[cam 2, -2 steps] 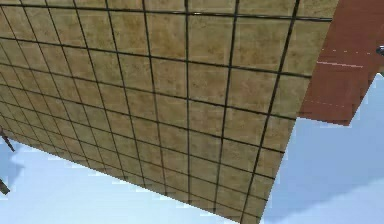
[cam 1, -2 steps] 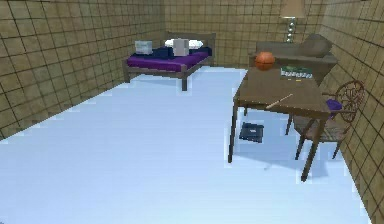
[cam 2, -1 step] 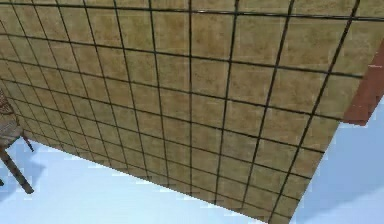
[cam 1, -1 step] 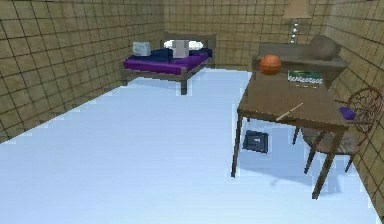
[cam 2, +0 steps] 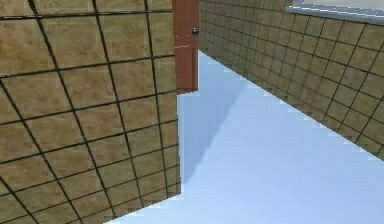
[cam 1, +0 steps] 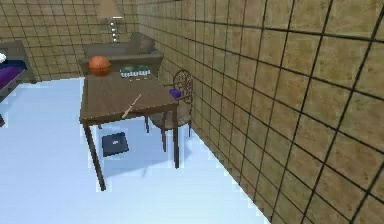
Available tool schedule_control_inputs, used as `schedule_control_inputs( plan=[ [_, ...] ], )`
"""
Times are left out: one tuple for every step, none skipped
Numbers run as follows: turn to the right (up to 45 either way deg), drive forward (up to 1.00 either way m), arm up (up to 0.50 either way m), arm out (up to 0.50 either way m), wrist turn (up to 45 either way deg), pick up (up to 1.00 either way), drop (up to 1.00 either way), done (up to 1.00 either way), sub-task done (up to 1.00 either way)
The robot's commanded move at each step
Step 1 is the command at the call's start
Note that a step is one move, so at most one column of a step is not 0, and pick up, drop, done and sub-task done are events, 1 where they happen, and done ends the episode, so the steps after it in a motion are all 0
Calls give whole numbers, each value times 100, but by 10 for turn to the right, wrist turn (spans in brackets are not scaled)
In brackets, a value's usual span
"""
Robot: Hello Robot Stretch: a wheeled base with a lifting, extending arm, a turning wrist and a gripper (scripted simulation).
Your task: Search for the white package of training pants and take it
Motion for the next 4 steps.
schedule_control_inputs(
  plan=[
    [0,30,0,0,0,0,0,0,0],
    [-450,0,0,0,0,0,0,0,0],
    [-210,0,0,0,0,0,0,0,0],
    [0,100,0,0,0,0,0,0,0]
  ],
)
